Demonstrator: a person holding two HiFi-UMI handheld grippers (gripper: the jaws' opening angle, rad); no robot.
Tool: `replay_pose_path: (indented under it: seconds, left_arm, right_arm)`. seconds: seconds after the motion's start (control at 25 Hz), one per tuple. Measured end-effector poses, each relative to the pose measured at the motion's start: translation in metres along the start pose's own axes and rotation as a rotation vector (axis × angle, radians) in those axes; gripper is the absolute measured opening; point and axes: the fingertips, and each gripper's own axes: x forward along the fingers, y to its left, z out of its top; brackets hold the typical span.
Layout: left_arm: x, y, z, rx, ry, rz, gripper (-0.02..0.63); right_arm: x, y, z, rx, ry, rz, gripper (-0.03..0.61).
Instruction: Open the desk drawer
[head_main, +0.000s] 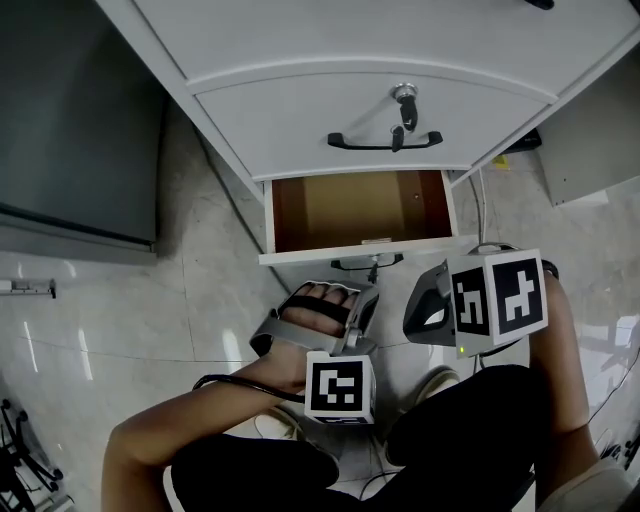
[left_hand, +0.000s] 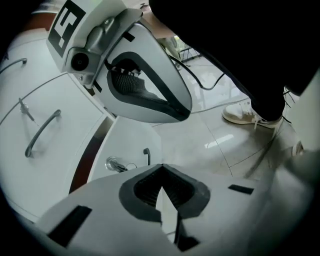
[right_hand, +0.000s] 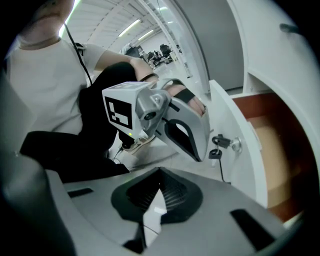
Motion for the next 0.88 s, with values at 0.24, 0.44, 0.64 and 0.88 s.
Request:
replay_pose_path:
  seconds: [0.24, 0.44, 0.64, 0.88]
  left_arm:
    - [-0.009, -0.001, -0.025, -0.115, 0.023, -0.012, 0.005]
    - [-0.012, 0.005, -0.035, -0.222, 0.010, -0.018, 0.005]
    - [-0.013, 0.004, -0.030, -0.291, -0.035, -0.052, 0.005]
    - [-0.017, 0.024, -0.045, -0.510, -0.058, -0.127, 0.005]
  right_arm:
    - [0.005, -0.006, 0.024, -0.085, -0.016, 0.023, 0.015]
    - [0.003, -0.008, 0.032, -0.137, -0.045, 0.040, 0.015]
    - [0.005, 0.002, 0.049, -0.167, -0.129, 0.108, 0.015]
    - [0.006, -0.013, 0.057, -0.177, -0.107, 0.107, 0.015]
